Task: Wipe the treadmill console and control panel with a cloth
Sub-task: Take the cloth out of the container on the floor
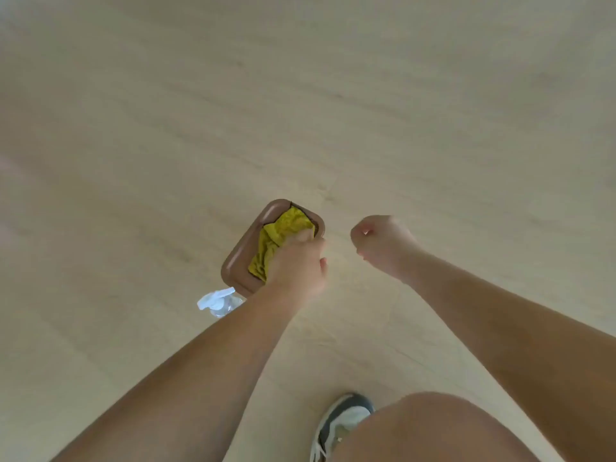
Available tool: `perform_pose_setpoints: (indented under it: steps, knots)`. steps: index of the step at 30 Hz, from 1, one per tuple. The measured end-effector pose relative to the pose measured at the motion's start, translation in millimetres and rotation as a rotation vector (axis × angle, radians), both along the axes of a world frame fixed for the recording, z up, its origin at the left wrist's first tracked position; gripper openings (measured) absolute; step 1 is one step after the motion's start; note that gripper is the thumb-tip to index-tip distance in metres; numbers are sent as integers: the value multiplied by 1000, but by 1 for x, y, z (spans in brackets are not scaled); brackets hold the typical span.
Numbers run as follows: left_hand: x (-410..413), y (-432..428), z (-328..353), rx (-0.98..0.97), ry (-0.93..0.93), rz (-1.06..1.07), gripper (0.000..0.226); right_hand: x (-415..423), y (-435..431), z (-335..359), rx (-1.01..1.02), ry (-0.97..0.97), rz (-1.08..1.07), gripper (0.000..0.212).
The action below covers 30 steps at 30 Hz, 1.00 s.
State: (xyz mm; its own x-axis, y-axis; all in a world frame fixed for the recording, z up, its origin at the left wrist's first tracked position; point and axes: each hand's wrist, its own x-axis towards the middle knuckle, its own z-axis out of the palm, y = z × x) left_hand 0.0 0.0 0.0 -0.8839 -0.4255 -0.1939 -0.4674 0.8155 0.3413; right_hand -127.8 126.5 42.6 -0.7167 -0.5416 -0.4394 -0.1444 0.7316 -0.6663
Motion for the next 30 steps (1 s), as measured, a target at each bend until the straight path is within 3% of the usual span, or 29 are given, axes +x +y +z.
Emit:
perform_pose_setpoints:
  steps: [4,6,8,11,16,17,20,22,25,30]
  knots:
    - [23,-22,-26,71,-281,96,57,11,-15,-7,30,-47,96,22]
    - [29,-23,-40,106,-329,91,65,11,-13,-11,20,-79,101,22]
    - [31,-24,-51,44,-300,74,55,5,-5,-13,18,-97,93,23]
    - [25,-27,-53,-82,-231,48,13,-4,16,-13,16,-94,86,23]
    - [-12,-19,-26,3,-109,190,10,-21,51,8,-20,-110,22,20]
    - [-15,-20,-21,-8,-192,143,6,-25,59,15,-30,-121,-6,20]
    - [-6,-25,-19,14,-492,80,37,-35,80,32,-51,-146,-59,21]
    - [-1,-23,-24,-24,-466,88,43,-37,83,31,-42,-122,-49,22]
    - [6,-17,-35,-75,-325,138,28,-28,66,20,1,-104,50,22]
    - [5,-6,-31,167,-60,246,20,-17,32,3,-10,-172,96,18]
